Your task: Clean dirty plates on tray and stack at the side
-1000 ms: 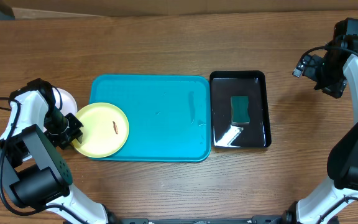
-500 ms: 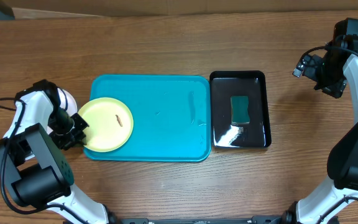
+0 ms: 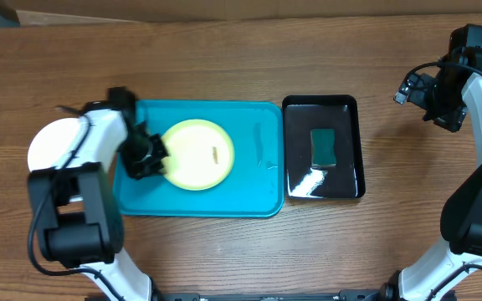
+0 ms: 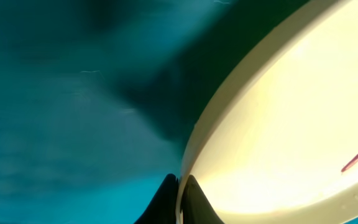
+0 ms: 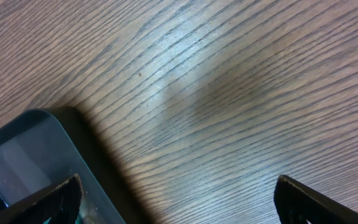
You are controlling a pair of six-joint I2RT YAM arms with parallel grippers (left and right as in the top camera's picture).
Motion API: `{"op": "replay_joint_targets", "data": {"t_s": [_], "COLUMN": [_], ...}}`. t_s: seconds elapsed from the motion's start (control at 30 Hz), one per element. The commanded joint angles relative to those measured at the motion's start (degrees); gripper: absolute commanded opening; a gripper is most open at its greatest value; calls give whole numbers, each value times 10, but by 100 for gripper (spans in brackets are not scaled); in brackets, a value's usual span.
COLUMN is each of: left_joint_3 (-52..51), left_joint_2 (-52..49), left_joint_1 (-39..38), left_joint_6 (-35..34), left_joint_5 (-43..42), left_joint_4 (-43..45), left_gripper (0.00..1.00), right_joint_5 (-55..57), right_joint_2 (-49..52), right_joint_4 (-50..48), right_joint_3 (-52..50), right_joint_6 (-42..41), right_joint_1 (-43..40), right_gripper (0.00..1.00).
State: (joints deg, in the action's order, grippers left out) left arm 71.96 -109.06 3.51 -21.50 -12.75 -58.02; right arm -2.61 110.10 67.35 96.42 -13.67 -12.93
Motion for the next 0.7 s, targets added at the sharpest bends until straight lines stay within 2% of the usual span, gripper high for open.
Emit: {"op": "replay_joint_targets", "data": {"t_s": [0.0,0.07,0.13,0.23,0.33,0.4,0.47,0.67], "left_joint_3": [-2,2,20,70,118,131,131,92], "left_joint_2": [7,7,7,7,7,7,7,4], "left_joint_1": [-44,-63,-73,-73,-73,-74,-74,-75], "left_joint_6": [-32,-27,1,49,82,115,142,164], "left_joint_5": [-13,-10,-4,3,44,69,74,67], "left_joint_4": [21,38,40,19,0,4,14,56], "left_gripper": [13,26,33,34,34,41,45,42], "right_joint_5": [0,0,0,0,0,0,0,0], "right_joint_2": [-4,-4,-4,-4,-4,-4,-4,-4], "right_joint_4": [-2,-2,-2,-2,-2,-2,-2,-2], "right_joint_3": [3,3,3,3,3,3,3,3], "right_joint_6": [-2,-2,-2,-2,-2,-2,-2,-2], "right_joint_1": [0,-1,-1,-1,-1,-1,-1,-1], "right_gripper": [100,100,100,100,100,100,100,100]}}
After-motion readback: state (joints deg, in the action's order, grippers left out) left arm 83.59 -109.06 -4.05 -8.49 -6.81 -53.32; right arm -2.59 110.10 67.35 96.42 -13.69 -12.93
